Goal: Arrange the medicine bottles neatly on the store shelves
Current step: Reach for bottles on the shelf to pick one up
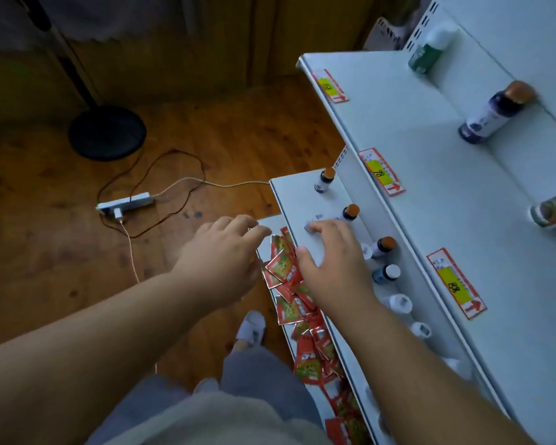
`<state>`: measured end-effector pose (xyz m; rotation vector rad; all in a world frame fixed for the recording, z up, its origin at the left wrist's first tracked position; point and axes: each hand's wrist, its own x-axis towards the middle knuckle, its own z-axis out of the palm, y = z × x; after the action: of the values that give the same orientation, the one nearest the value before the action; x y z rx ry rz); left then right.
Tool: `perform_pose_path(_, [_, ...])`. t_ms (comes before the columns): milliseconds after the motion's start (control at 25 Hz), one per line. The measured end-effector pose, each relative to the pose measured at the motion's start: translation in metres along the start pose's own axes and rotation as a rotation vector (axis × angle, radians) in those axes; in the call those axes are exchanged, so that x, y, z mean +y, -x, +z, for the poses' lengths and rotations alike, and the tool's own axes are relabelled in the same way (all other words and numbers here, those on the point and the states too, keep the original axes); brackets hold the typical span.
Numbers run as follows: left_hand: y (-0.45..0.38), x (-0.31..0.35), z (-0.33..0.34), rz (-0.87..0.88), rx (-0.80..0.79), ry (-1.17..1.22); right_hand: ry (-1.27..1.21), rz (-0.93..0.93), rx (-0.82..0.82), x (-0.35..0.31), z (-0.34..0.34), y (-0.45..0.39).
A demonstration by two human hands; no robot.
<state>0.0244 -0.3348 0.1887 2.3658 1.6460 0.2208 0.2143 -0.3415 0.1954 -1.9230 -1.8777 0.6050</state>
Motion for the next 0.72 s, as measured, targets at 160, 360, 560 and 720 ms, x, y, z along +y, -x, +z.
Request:
perform_pose_path(160, [-0.078,-0.041,0.053,0.027,-0.094,0.069,-0.035,0.2,-0.023,0.035,0.06,-0.07])
perform_pose_path(360, [-0.155,-0.085,0.149,0.095,-0.177,0.208,-0.207,0.587,0.064,0.093,0.152,-0.126])
perform_pose_path(560, [-0.219,-0.102,0.253,0.12,-0.278,0.362,-0.411,0.851,0.351,0.169,0.245,-0.181])
perform_pose_path(720, [-0.243,-0.113,0.3,0.117,-0.298,0.448,-0.459,0.915,0.554,0.209,0.278,-0.226])
